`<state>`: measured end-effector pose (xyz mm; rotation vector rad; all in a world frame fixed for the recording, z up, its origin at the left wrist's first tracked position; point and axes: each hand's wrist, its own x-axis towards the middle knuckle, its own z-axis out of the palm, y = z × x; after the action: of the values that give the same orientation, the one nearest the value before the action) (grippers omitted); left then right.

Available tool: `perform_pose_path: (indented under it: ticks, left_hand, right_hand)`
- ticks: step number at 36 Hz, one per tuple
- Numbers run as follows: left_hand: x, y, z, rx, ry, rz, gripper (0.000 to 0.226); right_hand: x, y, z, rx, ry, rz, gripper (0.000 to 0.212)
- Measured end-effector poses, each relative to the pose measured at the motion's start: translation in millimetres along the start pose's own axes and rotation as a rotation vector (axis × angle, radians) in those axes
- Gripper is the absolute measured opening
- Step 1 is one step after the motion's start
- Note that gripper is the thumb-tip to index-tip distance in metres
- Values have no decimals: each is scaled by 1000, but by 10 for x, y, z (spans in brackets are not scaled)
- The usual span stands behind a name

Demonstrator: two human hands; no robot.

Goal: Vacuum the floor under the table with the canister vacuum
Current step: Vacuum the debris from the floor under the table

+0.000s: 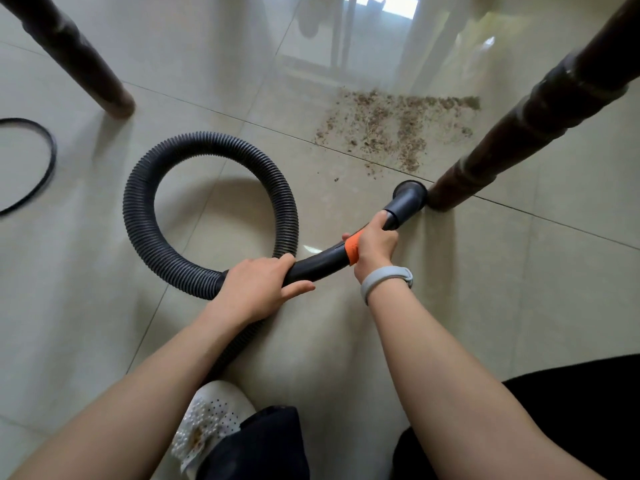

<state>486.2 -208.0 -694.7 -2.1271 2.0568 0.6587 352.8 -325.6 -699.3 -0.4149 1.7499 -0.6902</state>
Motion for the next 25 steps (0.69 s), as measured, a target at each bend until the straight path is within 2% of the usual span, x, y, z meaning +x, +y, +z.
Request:
perform_pose_path:
  ticks: [4, 9, 13, 17, 22, 25]
  left_hand:
    - [-103, -45, 6, -81, -2, -93, 54]
    - [-278, -274, 108, -116, -130, -145, 55]
    - [-482, -437, 207, -204, -190, -180, 70]
    - [-605, -504, 267, -258, -146, -248, 51]
    - [-632, -587, 293, -296, -61, -308, 64]
    - [-603, -617, 241, -320, -11, -352, 65]
  right_hand:
    - [3, -14, 150, -106, -50, -18, 40]
    - [-107, 271, 372, -193, -88, -68, 43]
    - [-211, 500, 545, -245, -175, -105, 39]
    - [-311, 510, 670, -291, -242, -85, 35]
    - [-376, 413, 816, -332, -287, -55, 33]
    - [-387, 354, 963, -393, -273, -109, 46]
